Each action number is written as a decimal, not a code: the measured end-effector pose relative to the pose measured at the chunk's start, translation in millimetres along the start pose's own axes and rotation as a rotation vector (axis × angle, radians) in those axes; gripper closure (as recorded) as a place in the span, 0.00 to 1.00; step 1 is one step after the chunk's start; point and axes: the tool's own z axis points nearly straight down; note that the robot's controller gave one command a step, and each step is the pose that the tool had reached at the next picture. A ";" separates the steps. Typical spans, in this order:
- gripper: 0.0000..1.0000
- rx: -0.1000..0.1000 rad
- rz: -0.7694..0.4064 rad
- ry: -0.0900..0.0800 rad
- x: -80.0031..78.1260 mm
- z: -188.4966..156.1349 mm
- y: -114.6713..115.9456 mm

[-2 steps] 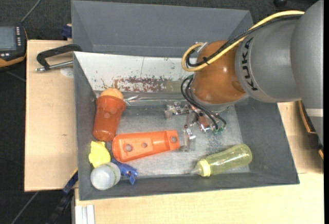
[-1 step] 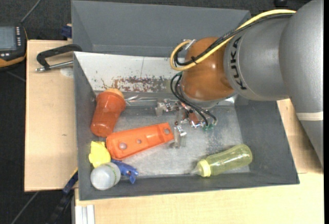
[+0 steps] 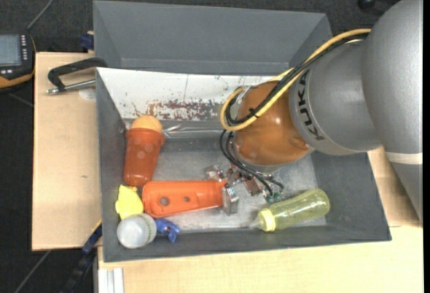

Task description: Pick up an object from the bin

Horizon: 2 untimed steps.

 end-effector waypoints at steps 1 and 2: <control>1.00 0.000 0.000 0.000 -0.1 0.0 0.0; 1.00 0.000 -0.015 0.000 3.5 -6.8 -0.5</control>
Offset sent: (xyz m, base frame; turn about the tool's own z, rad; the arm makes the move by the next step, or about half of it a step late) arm -0.0060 -0.0041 0.0107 -0.0245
